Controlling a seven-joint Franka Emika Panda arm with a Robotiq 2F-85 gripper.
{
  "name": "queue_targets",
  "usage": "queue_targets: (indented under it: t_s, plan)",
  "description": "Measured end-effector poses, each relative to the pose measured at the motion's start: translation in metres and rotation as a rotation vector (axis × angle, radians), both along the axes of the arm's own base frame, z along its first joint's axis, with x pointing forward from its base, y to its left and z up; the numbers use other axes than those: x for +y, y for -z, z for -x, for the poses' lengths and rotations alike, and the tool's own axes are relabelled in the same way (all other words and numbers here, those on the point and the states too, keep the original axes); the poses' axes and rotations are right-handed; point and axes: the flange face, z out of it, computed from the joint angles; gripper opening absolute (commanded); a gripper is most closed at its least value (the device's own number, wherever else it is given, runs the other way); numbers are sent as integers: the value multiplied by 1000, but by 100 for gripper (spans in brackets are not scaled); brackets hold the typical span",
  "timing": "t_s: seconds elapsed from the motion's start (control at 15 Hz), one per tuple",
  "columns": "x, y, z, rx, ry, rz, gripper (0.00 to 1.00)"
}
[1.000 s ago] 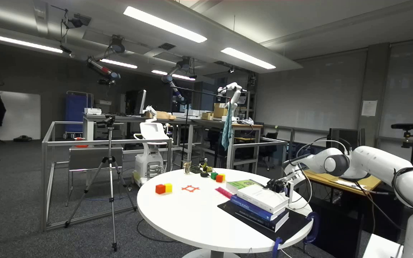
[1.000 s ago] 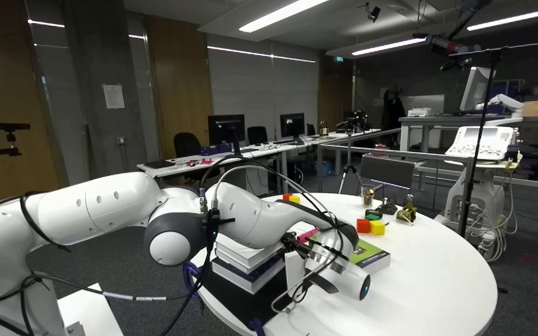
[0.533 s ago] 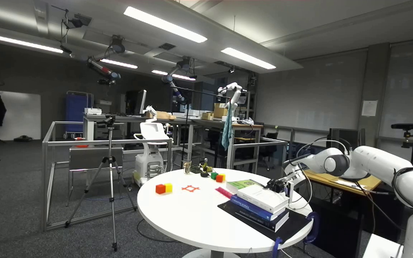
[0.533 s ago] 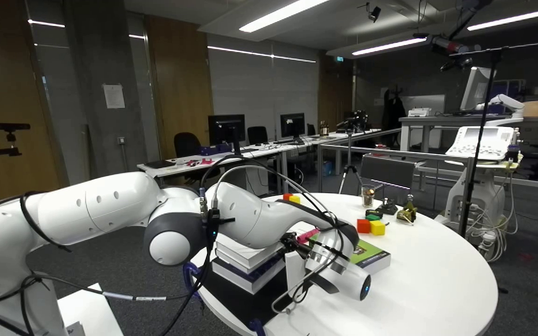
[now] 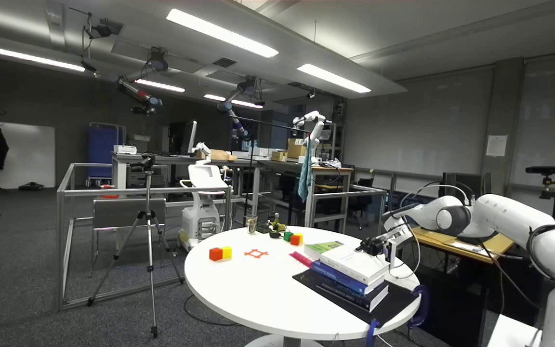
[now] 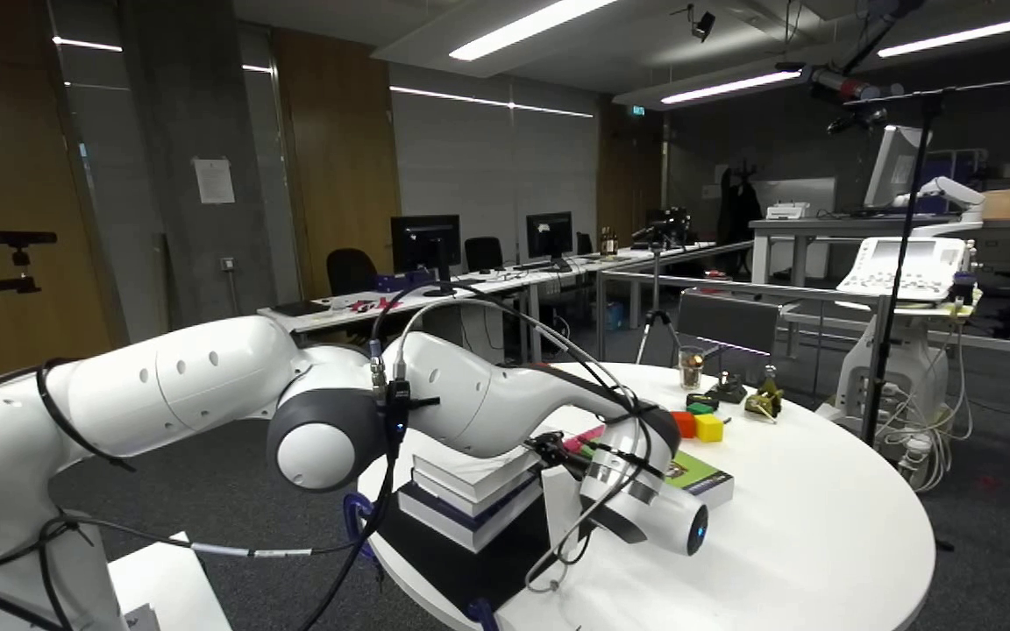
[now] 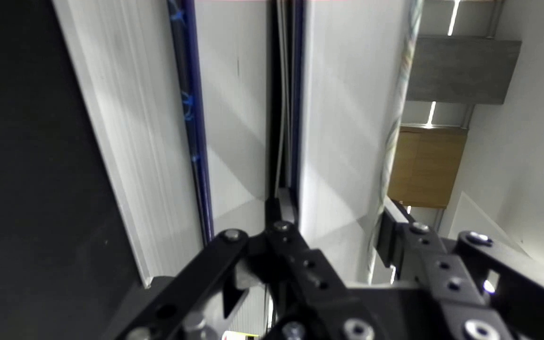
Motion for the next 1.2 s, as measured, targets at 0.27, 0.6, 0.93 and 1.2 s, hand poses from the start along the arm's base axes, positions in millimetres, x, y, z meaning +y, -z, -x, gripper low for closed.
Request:
queue_targets:
  t_s: [0.27,0.6,0.93,1.2]
  plan:
    - [-17,-16,1,-13,20,35,19]
    - [-26,-22,2,-13,31,53,19]
    - [-24,-22,1,-12,28,54,19]
    - [-19,-21,-1,-10,19,54,19]
